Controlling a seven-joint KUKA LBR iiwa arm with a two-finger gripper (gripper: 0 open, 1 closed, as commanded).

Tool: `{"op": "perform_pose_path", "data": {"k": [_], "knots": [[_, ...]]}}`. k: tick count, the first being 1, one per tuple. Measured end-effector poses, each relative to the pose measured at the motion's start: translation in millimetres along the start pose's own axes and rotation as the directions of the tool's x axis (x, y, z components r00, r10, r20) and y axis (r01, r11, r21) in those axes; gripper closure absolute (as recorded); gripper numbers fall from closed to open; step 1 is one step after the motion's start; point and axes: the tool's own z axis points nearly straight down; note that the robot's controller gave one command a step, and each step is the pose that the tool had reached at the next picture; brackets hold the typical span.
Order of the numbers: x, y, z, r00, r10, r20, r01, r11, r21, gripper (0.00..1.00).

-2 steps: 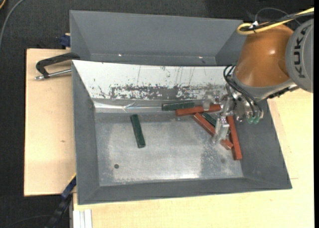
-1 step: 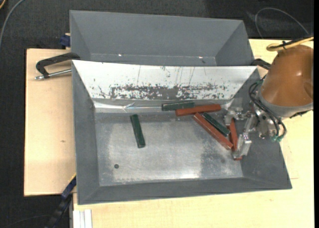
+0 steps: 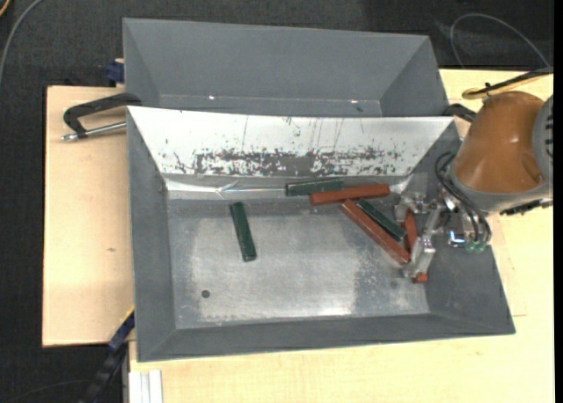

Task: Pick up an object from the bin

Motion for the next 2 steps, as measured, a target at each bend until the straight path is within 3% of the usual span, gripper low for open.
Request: {"op": "perform_pose_path", "data": {"k": [1, 2], "knots": [[-2.0, -0.1, -2.6, 1.0, -0.001, 0.007, 0.001, 1.0, 0.001, 1.0], [-7.4, 11.5, -144.2, 0.998, 0.064, 0.007, -0.064, 0.998, 0.001, 1.0]]}}
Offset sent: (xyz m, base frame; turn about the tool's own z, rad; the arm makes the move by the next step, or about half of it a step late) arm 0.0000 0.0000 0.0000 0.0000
